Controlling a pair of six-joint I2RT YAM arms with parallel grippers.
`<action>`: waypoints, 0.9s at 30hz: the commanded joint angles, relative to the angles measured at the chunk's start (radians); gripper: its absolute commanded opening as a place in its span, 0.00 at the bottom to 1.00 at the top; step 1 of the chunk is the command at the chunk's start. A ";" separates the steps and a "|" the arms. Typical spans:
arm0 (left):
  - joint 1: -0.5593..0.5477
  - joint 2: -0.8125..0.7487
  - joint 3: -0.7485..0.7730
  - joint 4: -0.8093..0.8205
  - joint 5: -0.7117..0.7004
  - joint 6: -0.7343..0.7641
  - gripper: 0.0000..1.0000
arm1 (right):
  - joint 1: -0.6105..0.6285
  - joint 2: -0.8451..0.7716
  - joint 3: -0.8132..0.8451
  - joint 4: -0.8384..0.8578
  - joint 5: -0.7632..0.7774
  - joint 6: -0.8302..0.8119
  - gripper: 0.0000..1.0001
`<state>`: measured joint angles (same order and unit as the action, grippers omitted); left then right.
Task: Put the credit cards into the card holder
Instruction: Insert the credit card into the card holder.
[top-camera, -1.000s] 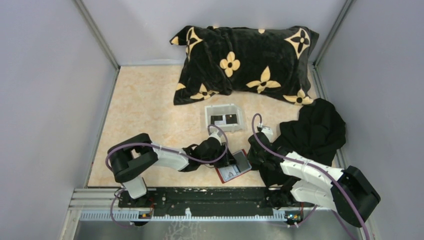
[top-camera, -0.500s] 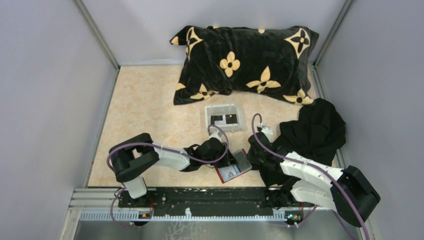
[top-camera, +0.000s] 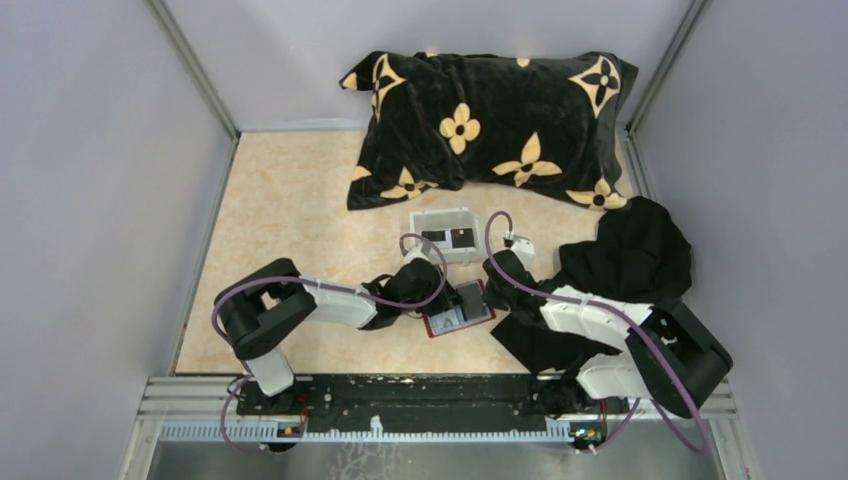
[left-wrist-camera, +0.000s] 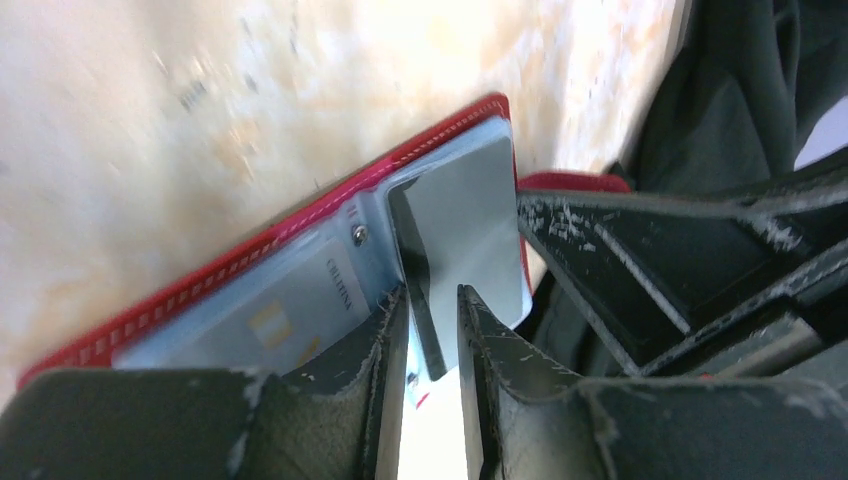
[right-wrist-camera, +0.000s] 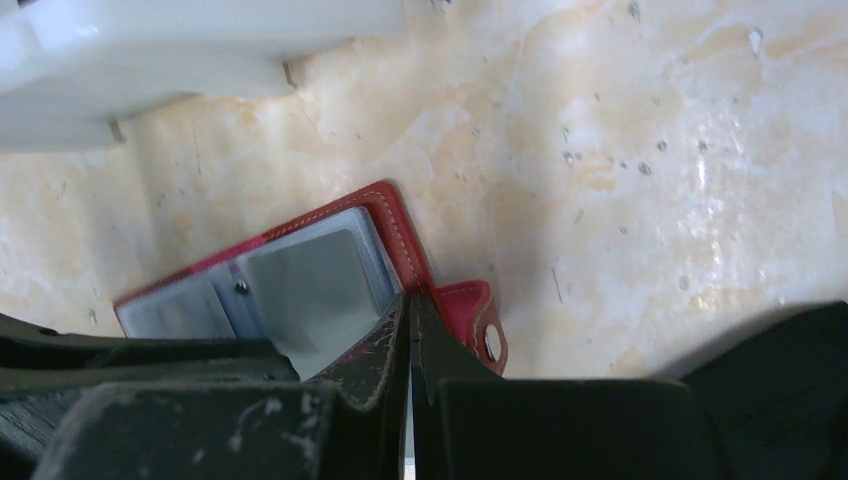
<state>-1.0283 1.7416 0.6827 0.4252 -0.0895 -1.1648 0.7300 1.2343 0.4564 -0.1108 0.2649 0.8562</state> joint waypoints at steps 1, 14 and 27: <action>0.071 0.051 0.018 -0.093 -0.095 0.086 0.31 | 0.019 0.091 0.035 -0.009 -0.078 -0.016 0.00; 0.170 -0.035 0.046 -0.178 0.020 0.194 0.34 | 0.019 0.156 0.149 -0.014 -0.027 -0.065 0.00; 0.108 -0.371 0.106 -0.390 -0.133 0.252 0.54 | 0.019 -0.051 0.301 -0.243 0.060 -0.196 0.34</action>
<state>-0.9142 1.4433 0.7265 0.1440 -0.1287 -0.9817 0.7376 1.2247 0.6609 -0.2890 0.2852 0.7212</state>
